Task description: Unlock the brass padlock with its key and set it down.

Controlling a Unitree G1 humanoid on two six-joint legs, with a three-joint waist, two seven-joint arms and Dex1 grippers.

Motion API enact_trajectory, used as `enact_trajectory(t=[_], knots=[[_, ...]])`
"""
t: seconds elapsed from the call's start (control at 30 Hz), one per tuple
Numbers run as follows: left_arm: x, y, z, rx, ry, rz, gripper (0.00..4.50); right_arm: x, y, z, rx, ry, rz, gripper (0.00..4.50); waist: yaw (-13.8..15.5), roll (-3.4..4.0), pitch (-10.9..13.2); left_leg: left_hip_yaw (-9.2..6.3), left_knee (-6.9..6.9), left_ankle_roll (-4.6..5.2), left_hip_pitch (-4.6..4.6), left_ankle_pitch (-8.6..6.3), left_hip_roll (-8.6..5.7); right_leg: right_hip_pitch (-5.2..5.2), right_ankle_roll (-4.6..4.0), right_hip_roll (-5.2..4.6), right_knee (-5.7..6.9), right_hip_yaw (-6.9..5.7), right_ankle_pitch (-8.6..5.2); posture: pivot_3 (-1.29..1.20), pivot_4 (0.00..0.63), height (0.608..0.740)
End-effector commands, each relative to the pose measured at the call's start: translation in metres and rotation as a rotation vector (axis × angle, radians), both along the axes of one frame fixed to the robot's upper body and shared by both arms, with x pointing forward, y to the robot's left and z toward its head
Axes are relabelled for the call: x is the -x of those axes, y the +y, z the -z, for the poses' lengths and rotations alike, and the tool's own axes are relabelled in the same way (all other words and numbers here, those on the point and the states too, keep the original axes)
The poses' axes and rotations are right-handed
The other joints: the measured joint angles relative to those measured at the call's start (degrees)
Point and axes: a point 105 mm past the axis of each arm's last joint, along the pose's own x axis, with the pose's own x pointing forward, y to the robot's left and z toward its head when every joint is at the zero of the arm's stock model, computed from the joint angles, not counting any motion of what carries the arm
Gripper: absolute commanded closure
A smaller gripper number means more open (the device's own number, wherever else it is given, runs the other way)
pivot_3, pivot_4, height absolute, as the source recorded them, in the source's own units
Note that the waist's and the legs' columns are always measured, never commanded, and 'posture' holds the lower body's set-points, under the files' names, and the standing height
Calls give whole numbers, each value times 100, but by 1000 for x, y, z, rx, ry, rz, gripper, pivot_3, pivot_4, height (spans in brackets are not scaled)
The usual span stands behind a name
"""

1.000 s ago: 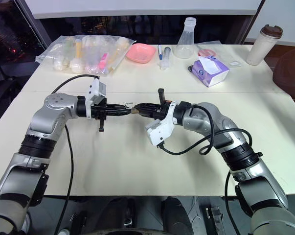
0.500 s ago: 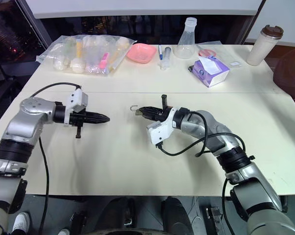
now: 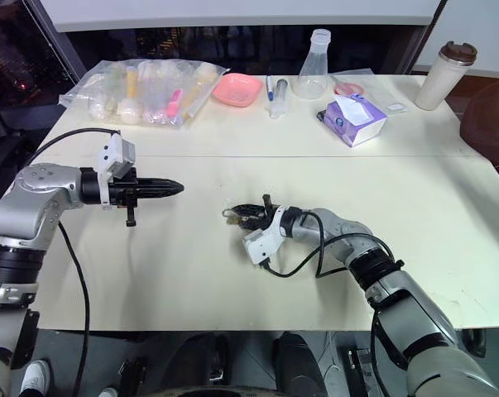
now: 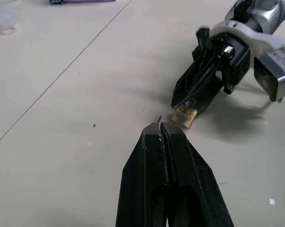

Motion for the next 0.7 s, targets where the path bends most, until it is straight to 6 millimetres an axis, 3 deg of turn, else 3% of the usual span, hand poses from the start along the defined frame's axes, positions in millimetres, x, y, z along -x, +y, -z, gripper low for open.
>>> enact_trajectory(t=[0.03,0.07,0.37,0.6,0.7], knots=[[6,-5,-10,20,-30,25,4500,11,-6,-2,52,-18,-49,596,13,0,0,-1,0,0,0,0,0,1,0,0,0,0,0,0,150,715],[7,-6,-9,17,-25,31,4500,15,-10,-1,68,-12,-57,63,31,0,0,-1,0,0,1,0,0,2,0,0,0,0,0,0,150,715],[17,-5,-9,-9,-10,54,4500,46,-54,-26,128,83,-15,22,34,-1,0,-6,1,6,6,-4,-3,14,0,-4,-8,0,0,0,150,715],[23,0,-9,-36,-6,53,4500,47,-67,-76,-57,401,174,22,1,0,0,-9,-1,30,13,-17,5,16,0,0,-3,-1,0,0,150,715],[24,4,-9,-47,-2,45,4500,54,-76,-84,-29,611,245,22,22,0,0,-9,0,36,12,-21,4,17,-1,-3,-3,-2,0,0,150,715]])
